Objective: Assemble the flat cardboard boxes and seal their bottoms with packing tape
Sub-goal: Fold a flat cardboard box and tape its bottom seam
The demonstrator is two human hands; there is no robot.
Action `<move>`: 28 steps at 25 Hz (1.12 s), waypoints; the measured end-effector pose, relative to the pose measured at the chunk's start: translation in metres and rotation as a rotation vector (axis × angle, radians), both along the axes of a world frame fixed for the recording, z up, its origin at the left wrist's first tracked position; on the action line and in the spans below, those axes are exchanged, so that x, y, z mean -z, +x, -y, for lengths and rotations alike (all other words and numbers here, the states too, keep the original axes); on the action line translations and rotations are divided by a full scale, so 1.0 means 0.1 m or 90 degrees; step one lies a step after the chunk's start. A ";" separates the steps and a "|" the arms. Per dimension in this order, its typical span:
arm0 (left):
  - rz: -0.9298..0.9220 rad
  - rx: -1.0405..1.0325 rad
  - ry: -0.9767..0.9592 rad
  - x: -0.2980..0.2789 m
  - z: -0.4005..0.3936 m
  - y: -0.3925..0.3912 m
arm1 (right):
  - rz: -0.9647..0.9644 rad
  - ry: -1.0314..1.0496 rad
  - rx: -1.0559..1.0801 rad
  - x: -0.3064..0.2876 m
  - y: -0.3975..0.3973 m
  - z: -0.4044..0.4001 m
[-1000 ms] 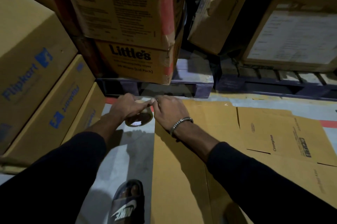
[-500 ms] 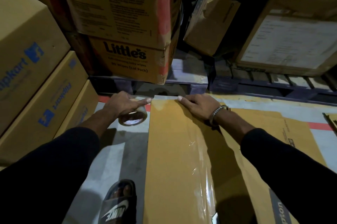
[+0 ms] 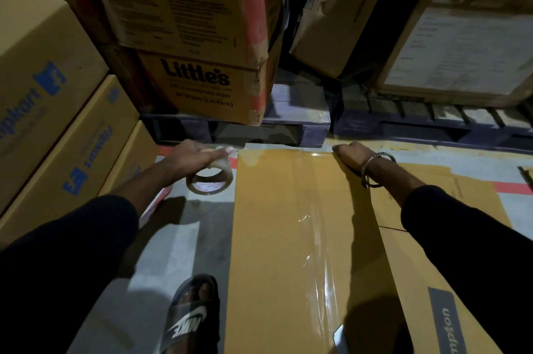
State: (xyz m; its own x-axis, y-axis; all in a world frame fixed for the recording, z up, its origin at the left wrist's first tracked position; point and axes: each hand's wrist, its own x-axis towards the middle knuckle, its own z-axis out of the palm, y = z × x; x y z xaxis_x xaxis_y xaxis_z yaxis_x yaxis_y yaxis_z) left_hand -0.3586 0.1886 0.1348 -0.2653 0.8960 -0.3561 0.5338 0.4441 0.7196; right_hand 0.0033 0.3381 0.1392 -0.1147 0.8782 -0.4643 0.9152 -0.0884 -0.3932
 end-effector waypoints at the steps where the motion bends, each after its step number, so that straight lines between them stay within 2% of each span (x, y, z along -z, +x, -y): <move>1: 0.028 0.002 0.007 0.01 0.03 -0.04 | -0.018 -0.003 0.020 0.03 0.00 0.00; 4: 0.075 -0.010 0.017 -0.01 0.09 -0.13 | -0.033 0.027 0.069 0.09 0.00 0.05; 8: 0.007 0.063 0.007 -0.08 0.03 -0.10 | 0.050 0.195 0.062 0.02 -0.05 0.26; 11: -0.103 0.088 0.005 -0.11 -0.04 -0.01 | 0.097 0.332 -0.060 -0.10 0.02 0.53; 13: -0.145 0.105 0.004 -0.14 -0.02 0.03 | 0.058 0.358 -0.123 -0.26 0.15 0.88; 17: -0.143 0.083 0.007 -0.27 0.16 0.05 | -0.018 0.300 -0.096 -0.59 0.54 1.92; 20: -0.125 0.064 0.019 -0.35 0.31 0.12 | -0.079 0.170 -0.071 -0.82 0.60 2.59; 25: -0.116 0.035 0.001 -0.44 0.42 0.21 | 0.030 -0.021 -0.017 -0.88 0.54 3.29; 28: -0.111 0.036 -0.005 -0.47 0.44 0.24 | 0.089 -0.083 -0.018 -0.80 0.50 3.46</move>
